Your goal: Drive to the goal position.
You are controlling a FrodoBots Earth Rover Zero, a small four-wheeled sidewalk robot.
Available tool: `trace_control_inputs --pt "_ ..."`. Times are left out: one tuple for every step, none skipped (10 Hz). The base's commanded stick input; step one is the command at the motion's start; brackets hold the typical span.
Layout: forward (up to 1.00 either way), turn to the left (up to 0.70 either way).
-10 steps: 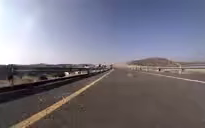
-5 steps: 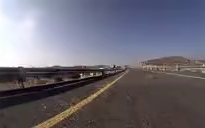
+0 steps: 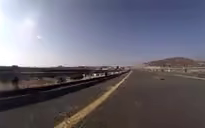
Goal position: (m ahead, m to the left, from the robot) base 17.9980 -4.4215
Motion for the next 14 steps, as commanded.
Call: trace_control_inputs --pt "0.85 0.00" --pt "0.85 0.00" --pt "0.85 0.00" --pt "0.85 0.00" --pt "0.85 0.00" --pt "0.85 0.00" --pt "0.85 0.00" --pt "0.85 0.00" --pt "0.85 0.00" --pt "0.85 0.00" --pt "0.85 0.00" --pt "0.85 0.00" --pt "0.85 0.00" --pt "0.85 0.00"
